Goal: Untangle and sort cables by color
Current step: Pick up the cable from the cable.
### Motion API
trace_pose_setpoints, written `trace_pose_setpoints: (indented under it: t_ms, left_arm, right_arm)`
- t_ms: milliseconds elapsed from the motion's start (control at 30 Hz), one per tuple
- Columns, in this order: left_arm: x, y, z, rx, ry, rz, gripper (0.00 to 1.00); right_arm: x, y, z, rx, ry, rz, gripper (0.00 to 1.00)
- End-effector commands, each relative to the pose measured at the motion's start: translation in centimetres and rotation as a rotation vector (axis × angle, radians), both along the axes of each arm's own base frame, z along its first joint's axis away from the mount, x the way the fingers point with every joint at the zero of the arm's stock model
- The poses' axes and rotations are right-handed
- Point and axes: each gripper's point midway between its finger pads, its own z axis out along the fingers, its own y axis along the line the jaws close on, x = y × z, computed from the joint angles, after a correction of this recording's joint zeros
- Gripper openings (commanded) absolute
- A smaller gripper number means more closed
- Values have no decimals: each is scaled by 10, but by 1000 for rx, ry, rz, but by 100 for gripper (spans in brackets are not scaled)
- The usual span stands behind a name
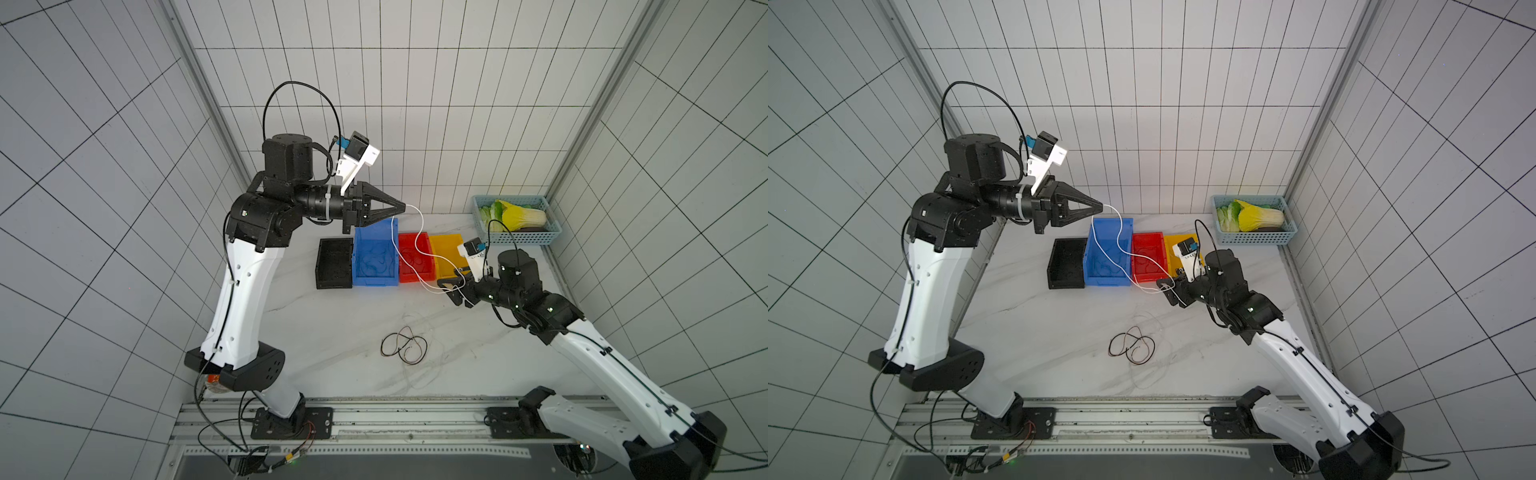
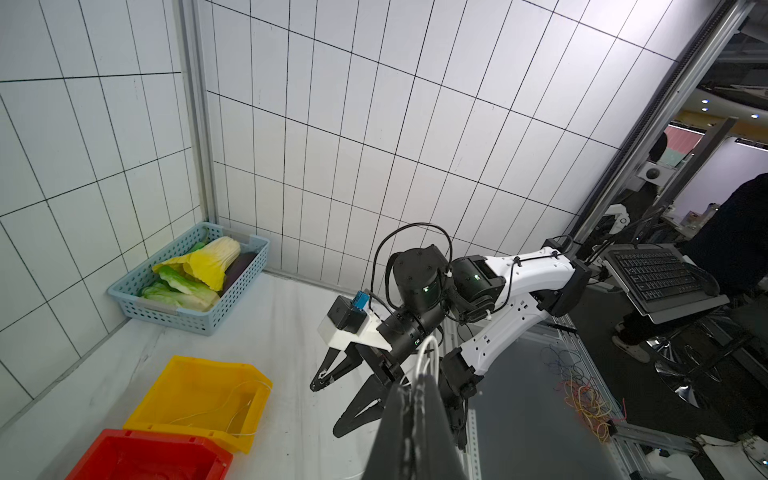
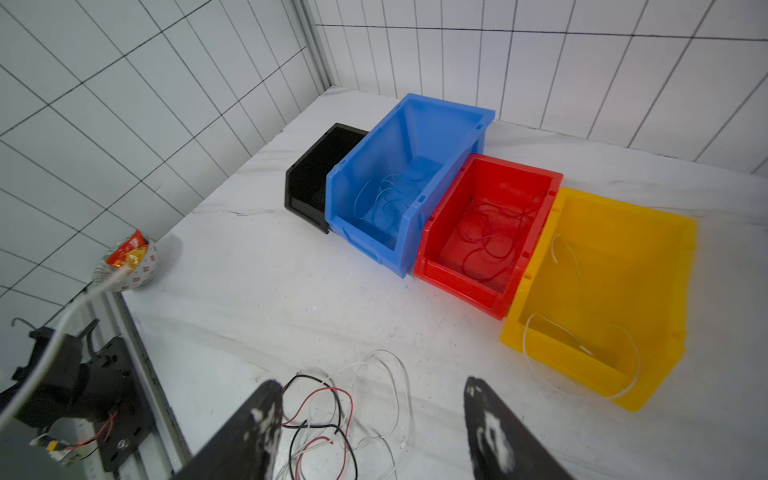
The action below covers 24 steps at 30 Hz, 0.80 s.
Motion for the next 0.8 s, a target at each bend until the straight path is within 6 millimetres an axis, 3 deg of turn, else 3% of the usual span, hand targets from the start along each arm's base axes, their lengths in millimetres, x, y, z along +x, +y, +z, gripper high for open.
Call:
trace_pose_setpoints:
  t_ms: [0,100,233,467,567,767]
  left_arm:
    - [29,-5,-16,28,19,78,0]
    - [49,-10,-31,58,40,131,0]
    - [61,-24,-54,99,38,126,0]
    - [79,-57,-97,182,26,102,0]
    - [84,-71,-115,211,21,82,0]
    - [94,-96,-137,223,71,50,0]
  right_arm:
    - [23,-44,-7,-109,-44,-258,79]
    - [32,-84,-7,-172,-12,-391,81]
    - [32,-101,8,-150,28,-392,81]
    - [1,-41,74,21,-120,26,83]
    - [-5,-28,104,112,-168,101,87]
    - [9,-10,113,176,-129,151,90]
